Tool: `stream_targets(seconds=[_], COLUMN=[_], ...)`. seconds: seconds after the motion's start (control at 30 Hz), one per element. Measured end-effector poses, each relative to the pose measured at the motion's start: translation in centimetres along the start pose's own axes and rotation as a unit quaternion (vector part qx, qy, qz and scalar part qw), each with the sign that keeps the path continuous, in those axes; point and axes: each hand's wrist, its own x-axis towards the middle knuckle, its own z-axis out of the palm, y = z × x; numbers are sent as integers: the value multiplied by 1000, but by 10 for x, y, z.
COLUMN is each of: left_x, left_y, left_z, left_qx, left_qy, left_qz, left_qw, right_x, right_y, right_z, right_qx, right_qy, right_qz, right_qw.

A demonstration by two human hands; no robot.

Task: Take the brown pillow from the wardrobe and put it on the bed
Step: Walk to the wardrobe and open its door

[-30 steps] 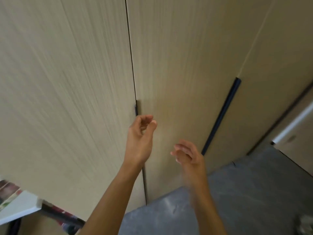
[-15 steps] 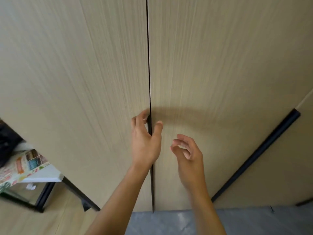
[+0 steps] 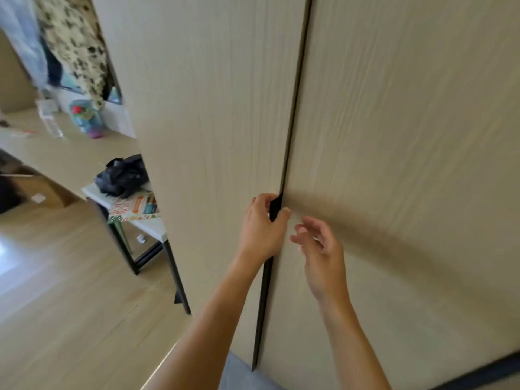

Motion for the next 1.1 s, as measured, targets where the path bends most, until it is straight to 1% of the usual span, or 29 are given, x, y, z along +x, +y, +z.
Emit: stream_targets(seconds=[0.1, 0.2, 0.33, 0.43, 0.53, 0.6, 0.67, 0.77, 0.9, 0.97, 1.1], left_x=[-13, -32, -66, -91, -109, -117, -122, -125, -127, -127, -121], left_y=[4, 3, -10, -28, -42, -49, -53, -58, -56, -49, -25], left_z=[-7, -18, -48, -78, -104, -117, -128, -150, -180, -198, -242], left_qx=[-11, 4, 26, 55, 52, 49, 57, 68, 76, 98, 145], left_qy=[29, 49, 90, 137, 199, 246, 291, 350, 401, 432, 470], left_qz=[-11, -20, 0, 8, 8, 10, 12, -1, 4, 34, 140], left_qw=[999, 999, 996, 989, 979, 968, 955, 934, 913, 896, 859], right_x=[-1, 1, 0, -8, -22, -35, -49, -68, -84, -90, -102], right_y=[-13, -32, -69, -99, -130, -147, -160, -170, -174, -179, -195], right_z=[-3, -1, 16, 37, 66, 90, 113, 145, 176, 190, 216], right_qx=[9, 14, 18, 20, 5, -13, -29, -32, -19, -21, -45], right_qy=[-40, -70, -117, -165, -235, -279, -301, -304, -319, -331, -346], right_qz=[-25, -52, -120, -180, -248, -289, -319, -342, -357, -360, -378], right_qw=[999, 996, 986, 969, 940, 916, 898, 889, 878, 872, 857])
